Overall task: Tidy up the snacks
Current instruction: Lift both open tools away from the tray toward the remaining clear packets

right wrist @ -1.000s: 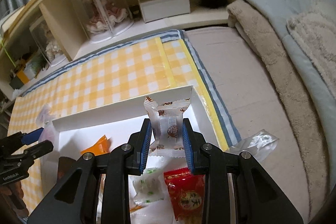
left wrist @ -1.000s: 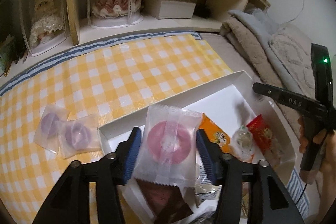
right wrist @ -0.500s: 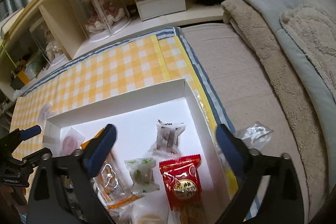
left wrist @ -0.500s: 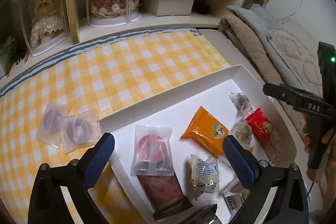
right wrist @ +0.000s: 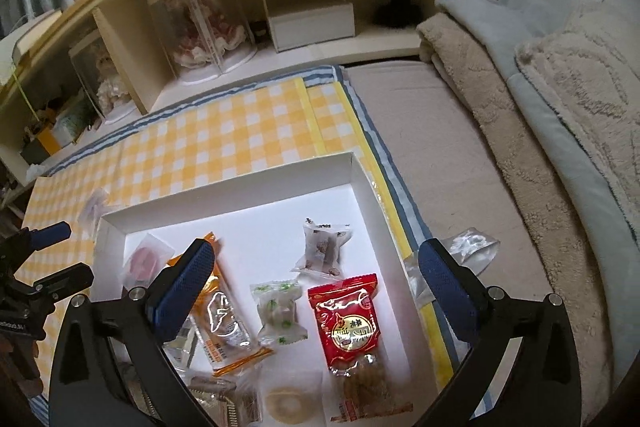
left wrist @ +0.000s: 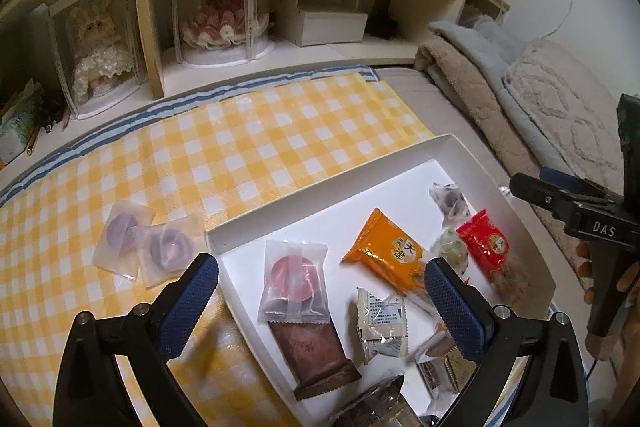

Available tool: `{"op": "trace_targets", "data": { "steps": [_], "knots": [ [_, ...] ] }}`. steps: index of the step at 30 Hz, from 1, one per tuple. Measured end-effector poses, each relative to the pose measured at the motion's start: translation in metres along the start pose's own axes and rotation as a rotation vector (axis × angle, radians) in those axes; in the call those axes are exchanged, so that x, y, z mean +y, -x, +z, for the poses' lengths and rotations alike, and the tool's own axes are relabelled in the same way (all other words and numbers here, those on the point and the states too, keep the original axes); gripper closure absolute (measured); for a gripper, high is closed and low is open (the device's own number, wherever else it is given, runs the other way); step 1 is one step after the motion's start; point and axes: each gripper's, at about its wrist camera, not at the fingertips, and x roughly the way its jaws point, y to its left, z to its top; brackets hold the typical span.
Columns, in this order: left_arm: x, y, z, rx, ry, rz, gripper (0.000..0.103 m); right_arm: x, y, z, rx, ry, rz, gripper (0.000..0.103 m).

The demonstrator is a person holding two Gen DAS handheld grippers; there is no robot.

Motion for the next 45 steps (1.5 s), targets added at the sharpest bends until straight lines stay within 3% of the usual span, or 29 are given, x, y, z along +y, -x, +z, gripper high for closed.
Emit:
{"op": "trace_targets", "data": {
  "steps": [15, 27, 37, 43, 45],
  "knots": [
    [0.007, 0.067, -0.002, -0.105, 0.007, 0.008, 0.0, 0.025, 0.052, 0.009, -0.106, 0.029, 0.02, 0.0],
    [0.046, 0.124, -0.012, -0.207, 0.029, 0.042, 0.0, 0.076, 0.075, 0.011, -0.184, 0.098, 0.084, 0.0],
    [0.1, 0.141, -0.031, -0.208, 0.085, 0.075, 0.0, 0.129, 0.054, 0.004, -0.162, 0.166, 0.144, 0.0],
    [0.145, 0.125, -0.014, -0.166, 0.124, 0.044, 0.001, 0.169, 0.035, 0.021, -0.149, 0.309, 0.211, 0.0],
    [0.156, 0.113, -0.008, -0.139, 0.12, 0.032, 0.006, 0.177, 0.025, 0.028, -0.135, 0.32, 0.239, 0.0]
  ]
}}
